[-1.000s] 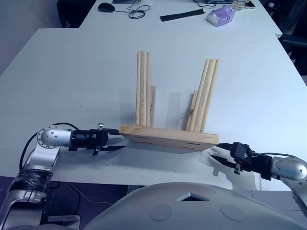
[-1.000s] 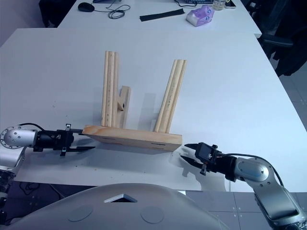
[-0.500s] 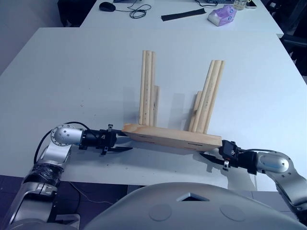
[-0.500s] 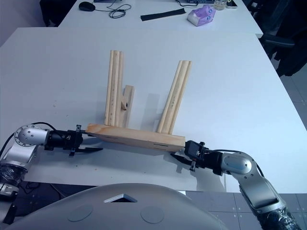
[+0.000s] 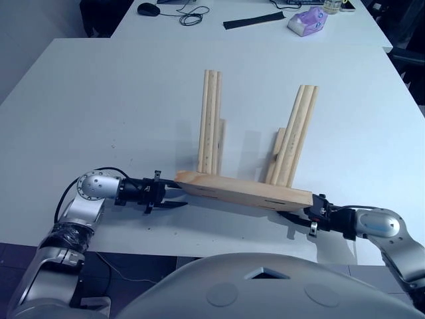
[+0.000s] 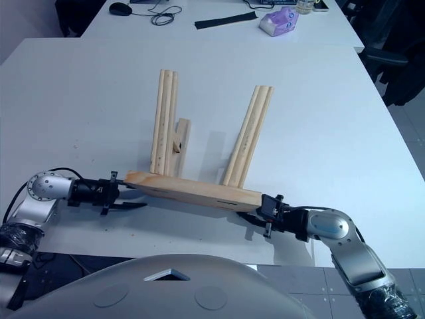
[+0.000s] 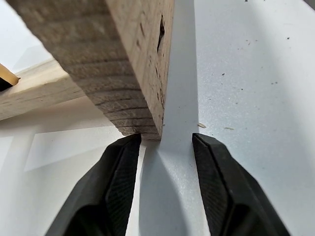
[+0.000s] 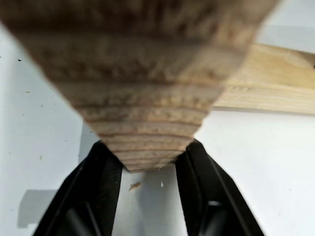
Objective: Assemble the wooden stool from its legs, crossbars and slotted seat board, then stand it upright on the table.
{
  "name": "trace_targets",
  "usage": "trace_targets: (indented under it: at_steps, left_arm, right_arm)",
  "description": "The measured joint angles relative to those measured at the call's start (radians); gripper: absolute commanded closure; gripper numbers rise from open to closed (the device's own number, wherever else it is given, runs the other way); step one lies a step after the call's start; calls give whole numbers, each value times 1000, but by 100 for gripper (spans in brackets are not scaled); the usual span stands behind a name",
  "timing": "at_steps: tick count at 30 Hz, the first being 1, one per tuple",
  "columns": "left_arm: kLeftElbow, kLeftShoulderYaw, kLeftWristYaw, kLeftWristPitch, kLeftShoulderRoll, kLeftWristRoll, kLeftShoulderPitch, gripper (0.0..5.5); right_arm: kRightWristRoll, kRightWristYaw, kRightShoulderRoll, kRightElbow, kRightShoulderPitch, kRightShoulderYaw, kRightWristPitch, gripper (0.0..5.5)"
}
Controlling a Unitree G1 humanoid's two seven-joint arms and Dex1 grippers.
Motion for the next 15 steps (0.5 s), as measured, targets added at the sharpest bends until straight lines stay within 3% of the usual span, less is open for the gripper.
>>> trace_targets:
  at_steps: [15]
  left_arm:
    - [38,-8,41,46,-30,9,-61,353]
  right_arm:
    - [-5,1,-7,6,-1,3,-23,378]
